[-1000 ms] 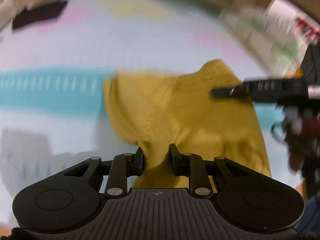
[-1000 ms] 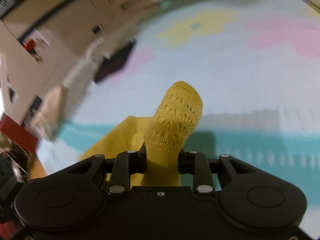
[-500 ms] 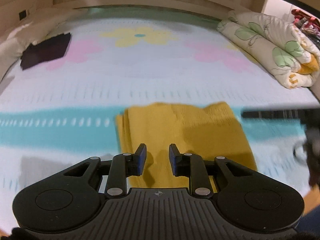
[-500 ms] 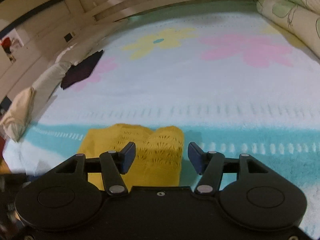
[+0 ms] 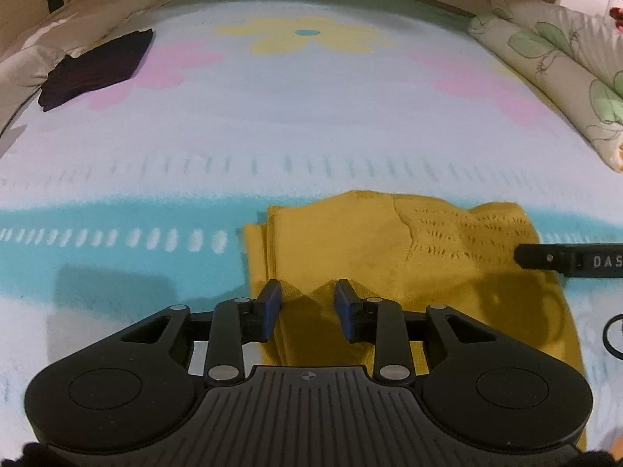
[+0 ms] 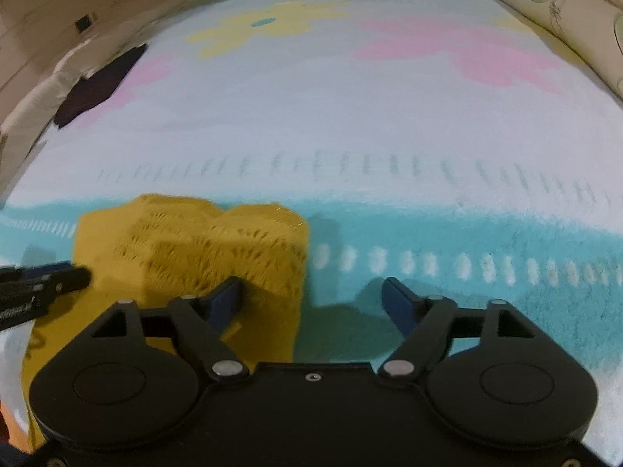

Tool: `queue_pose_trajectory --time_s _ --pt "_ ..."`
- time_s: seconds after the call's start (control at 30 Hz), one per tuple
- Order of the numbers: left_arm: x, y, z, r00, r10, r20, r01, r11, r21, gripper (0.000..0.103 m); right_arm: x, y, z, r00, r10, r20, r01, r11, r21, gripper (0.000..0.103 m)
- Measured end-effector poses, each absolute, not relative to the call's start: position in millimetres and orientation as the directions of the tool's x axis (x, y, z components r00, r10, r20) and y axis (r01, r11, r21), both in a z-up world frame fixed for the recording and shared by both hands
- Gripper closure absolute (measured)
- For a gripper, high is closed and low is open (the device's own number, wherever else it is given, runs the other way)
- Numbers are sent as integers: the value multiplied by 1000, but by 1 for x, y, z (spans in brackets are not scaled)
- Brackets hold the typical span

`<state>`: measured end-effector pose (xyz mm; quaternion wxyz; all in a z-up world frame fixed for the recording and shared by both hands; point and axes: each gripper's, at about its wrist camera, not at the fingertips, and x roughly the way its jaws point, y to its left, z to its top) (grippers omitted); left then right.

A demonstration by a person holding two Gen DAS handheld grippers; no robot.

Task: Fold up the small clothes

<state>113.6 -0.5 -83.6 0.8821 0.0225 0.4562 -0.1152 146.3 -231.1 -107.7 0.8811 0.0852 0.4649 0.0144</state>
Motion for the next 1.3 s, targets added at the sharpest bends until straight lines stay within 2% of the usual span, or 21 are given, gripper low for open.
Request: queue_pose_trajectory --time_s 0.07,0.17,0.23,0.33,0.37,0.47,0.63,0.8,0.9,1.0,1.03,1.07,1.13,1.17,1.3 --pt "110 3 -75 583 -177 -793 199 977 -72 73 146 -235 -104 576 119 -809 76 977 198 24" --pt "95 5 -54 654 -169 -737 187 981 -59 73 135 -229 -86 637 92 -766 54 985 163 23" --pt "88 5 -40 691 -170 -703 185 981 -56 73 123 -226 -71 687 93 -720 36 986 162 19" --pt "70 2 -18 745 -166 -646 179 983 -47 72 99 -224 -47 748 104 -655 24 983 183 5" --pt "64 1 -13 762 -162 -626 174 984 -43 70 93 -223 -41 762 110 -639 13 983 186 1" --pt "42 3 0 804 -160 -573 159 986 -51 61 68 -218 -24 807 113 -580 -13 985 175 0" --pt "21 9 -9 778 -137 -614 98 991 -96 60 30 -209 -27 814 97 -573 21 980 195 0" --pt "3 3 -22 729 -160 -666 173 984 -47 60 9 -204 -37 782 73 -619 45 984 173 0" --pt "-7 2 -32 722 -123 -681 152 988 -18 60 1 -200 -42 770 71 -634 43 986 162 0" --pt "-9 9 -40 689 -171 -705 153 984 -90 59 -10 -195 -46 760 65 -647 37 989 143 0" --pt "-11 10 -42 674 -196 -713 161 980 -117 52 -12 -193 -47 757 57 -651 37 991 129 0" --pt "-11 11 -43 662 -207 -720 163 978 -131 34 -13 -190 -48 756 45 -654 38 993 112 0" --pt "-13 11 -45 673 -182 -717 152 983 -108 17 -16 -186 -49 755 38 -654 29 995 92 0" --pt "-14 10 -45 682 -166 -712 152 985 -84 13 -17 -184 -49 757 38 -652 27 996 88 0" --pt "-20 9 -47 687 -141 -713 144 988 -57 12 -19 -184 -48 759 26 -651 32 996 77 0"
